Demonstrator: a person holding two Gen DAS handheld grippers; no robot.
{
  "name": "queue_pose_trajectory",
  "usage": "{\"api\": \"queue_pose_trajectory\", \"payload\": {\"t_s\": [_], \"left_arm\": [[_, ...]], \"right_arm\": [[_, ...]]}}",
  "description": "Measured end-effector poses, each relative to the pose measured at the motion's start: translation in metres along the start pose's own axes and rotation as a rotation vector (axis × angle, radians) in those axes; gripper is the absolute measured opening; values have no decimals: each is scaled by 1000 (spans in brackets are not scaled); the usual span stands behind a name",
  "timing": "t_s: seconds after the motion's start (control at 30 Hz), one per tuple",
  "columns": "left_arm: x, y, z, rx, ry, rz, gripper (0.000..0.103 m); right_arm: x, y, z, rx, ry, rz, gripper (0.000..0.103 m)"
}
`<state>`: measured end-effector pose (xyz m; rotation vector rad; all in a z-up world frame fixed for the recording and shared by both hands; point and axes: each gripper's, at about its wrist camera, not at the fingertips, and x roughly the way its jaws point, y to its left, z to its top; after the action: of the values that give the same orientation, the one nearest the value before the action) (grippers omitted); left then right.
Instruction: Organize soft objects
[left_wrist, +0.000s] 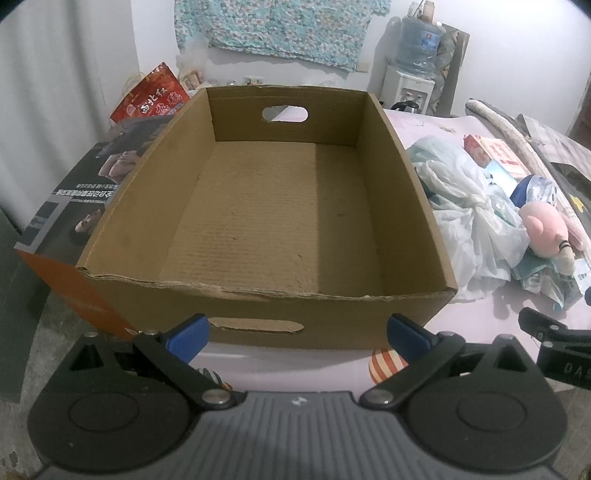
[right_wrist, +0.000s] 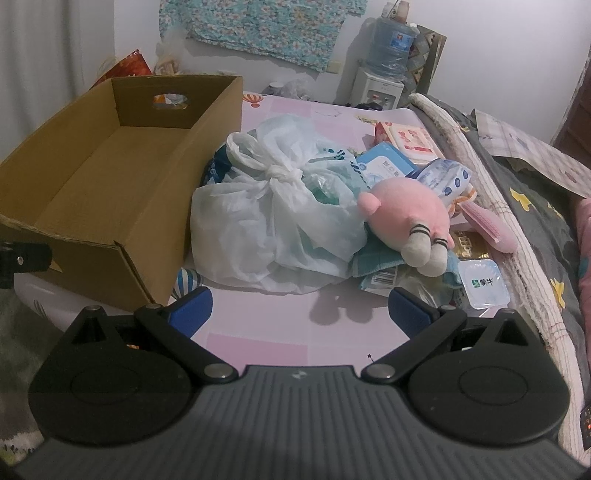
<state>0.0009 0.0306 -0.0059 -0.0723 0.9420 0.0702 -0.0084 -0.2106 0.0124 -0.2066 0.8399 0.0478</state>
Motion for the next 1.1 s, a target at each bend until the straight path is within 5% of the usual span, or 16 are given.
{"api": "queue_pose_trajectory", "payload": {"t_s": [1.1], "left_arm": [[-2,-7,-2,26,-1,-3,103]], "right_arm": [[4,-10,-7,45,3,19,102]]}}
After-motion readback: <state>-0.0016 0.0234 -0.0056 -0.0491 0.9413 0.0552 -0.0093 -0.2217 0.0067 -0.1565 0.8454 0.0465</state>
